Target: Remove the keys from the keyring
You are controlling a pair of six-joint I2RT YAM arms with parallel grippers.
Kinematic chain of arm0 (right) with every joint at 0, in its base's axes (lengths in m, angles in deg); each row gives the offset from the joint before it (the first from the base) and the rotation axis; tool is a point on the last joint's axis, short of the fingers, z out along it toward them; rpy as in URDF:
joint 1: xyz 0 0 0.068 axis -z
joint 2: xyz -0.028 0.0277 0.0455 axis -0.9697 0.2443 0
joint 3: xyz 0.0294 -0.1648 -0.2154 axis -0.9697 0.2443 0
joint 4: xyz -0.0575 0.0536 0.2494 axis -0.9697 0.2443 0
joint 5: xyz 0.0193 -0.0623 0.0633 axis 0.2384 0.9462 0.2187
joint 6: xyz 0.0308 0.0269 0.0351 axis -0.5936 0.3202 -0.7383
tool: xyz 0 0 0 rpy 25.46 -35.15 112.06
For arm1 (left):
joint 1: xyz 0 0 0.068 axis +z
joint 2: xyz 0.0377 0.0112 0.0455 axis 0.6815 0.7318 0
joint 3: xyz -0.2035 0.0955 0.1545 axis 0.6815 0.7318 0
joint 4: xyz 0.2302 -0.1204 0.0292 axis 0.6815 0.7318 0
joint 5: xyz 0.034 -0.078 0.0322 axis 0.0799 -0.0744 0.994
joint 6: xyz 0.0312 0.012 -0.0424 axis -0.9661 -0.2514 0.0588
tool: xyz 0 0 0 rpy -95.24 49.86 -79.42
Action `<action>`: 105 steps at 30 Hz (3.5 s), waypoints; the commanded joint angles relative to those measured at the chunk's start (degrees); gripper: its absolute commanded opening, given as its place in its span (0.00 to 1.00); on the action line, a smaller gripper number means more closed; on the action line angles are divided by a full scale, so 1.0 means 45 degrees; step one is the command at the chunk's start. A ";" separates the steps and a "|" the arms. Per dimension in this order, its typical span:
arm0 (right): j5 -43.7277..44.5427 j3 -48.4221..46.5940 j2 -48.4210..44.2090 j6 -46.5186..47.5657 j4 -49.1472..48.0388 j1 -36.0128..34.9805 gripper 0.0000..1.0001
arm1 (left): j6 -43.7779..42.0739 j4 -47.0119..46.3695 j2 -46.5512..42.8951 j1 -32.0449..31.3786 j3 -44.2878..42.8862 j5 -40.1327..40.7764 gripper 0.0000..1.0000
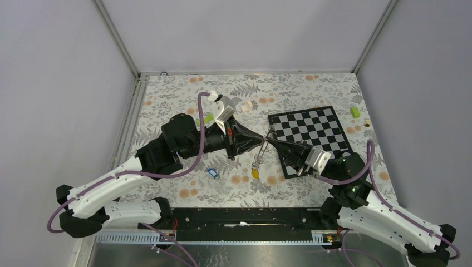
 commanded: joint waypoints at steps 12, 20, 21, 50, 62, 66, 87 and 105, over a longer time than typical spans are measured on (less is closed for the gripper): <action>-0.0454 -0.0439 -0.0197 0.0197 -0.0320 0.0031 0.00 | -0.0237 -0.0297 -0.0234 -0.0145 -0.0424 -0.0065 0.00; -0.0005 -0.0316 -0.0763 0.0394 -0.0048 0.0031 0.00 | -0.0464 0.0024 -0.0611 -0.0145 -0.0383 0.0567 0.00; -0.0003 -0.0333 -0.0775 0.0395 0.0009 0.0041 0.00 | -0.0464 0.0032 -0.0661 -0.0145 -0.0361 0.0581 0.00; -0.0190 -0.0452 -0.0463 -0.0183 0.0231 0.0031 0.00 | -0.0091 -0.0043 -0.0727 -0.0145 -0.0306 0.0458 0.00; -0.0217 -0.0361 -0.0401 -0.0229 0.0154 0.0031 0.00 | -0.0060 -0.0010 -0.0598 -0.0145 -0.0427 0.0242 0.00; -0.0238 -0.0352 -0.0271 -0.0213 0.0165 0.0034 0.01 | -0.0049 -0.0020 -0.0580 -0.0145 -0.0438 0.0186 0.00; -0.0705 0.0050 -0.0676 0.0067 0.0052 0.0041 0.36 | -0.0186 0.0070 -0.0719 -0.0145 -0.0442 0.0394 0.00; 0.0145 -0.0667 -0.1481 -0.3020 0.1369 0.0038 0.49 | -0.2936 0.1724 -0.0568 -0.0145 -0.1253 -0.0087 0.00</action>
